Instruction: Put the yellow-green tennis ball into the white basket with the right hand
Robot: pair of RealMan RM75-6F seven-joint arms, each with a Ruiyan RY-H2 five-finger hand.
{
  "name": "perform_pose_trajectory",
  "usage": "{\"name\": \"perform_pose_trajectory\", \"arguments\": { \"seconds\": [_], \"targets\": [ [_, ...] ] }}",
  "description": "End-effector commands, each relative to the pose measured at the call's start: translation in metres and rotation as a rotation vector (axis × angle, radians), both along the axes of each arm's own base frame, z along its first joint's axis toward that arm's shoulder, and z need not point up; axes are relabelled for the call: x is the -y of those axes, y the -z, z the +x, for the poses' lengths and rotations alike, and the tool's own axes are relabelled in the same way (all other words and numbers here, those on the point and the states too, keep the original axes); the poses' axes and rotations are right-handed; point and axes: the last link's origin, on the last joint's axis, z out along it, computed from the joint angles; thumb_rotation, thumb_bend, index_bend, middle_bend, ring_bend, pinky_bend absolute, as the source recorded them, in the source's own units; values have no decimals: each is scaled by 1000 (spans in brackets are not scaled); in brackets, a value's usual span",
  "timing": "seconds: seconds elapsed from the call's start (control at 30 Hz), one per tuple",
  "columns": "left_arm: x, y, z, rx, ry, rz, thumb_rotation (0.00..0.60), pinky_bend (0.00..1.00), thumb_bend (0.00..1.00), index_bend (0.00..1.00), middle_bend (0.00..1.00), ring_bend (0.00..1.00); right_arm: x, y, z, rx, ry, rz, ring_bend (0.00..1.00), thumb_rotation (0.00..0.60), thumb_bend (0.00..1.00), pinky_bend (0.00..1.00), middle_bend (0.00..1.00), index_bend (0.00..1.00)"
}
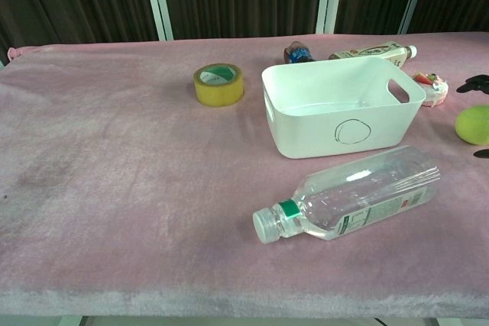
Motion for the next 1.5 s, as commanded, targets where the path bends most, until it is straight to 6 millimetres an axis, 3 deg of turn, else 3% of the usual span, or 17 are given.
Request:
{"name": "perform_pose_trajectory", "arguments": {
  "seconds": [0.03, 0.4, 0.57, 0.77, 0.87, 0.97, 1.07, 1.23, 1.5],
  "targets": [
    [0, 0, 0, 1, -1, 2, 600, 324, 448, 326, 341, 242, 0, 2, 0, 2, -4, 2, 67, 600, 199, 254, 91, 234],
    [1, -3, -1, 5, -8, 8, 600, 324, 448, 326, 343, 241, 2, 6, 2, -3, -9, 8, 72, 600, 218, 263, 98, 241],
    [2, -5, -2, 8, -11, 17, 600, 324, 448, 325, 344, 243, 5, 13, 4, -15, -12, 5, 166, 600, 306, 465, 174, 287],
    [2, -8, -3, 14, -17, 25, 600, 324, 448, 326, 345, 243, 6, 26, 7, -45, -21, -38, 386, 600, 377, 718, 344, 472],
    [3, -9, -4, 16, -18, 28, 600, 324, 448, 326, 344, 243, 5, 29, 6, -69, -23, -70, 485, 600, 461, 833, 411, 591],
    [3, -10, -4, 19, -19, 32, 600, 324, 448, 325, 345, 243, 4, 29, 5, -81, -27, -98, 574, 600, 669, 927, 502, 720],
    [3, -10, -4, 18, -20, 35, 600, 324, 448, 326, 345, 242, 3, 26, 9, -65, -48, -139, 609, 600, 818, 963, 541, 788],
    [4, -10, -4, 14, -20, 34, 600, 324, 448, 326, 345, 243, -4, 15, 33, 4, -172, -299, 617, 600, 861, 971, 552, 811],
    [4, -8, -3, 4, -18, 33, 600, 324, 449, 326, 345, 243, -13, 3, 110, 213, -480, -396, 617, 600, 861, 968, 552, 807]
  ]
}}
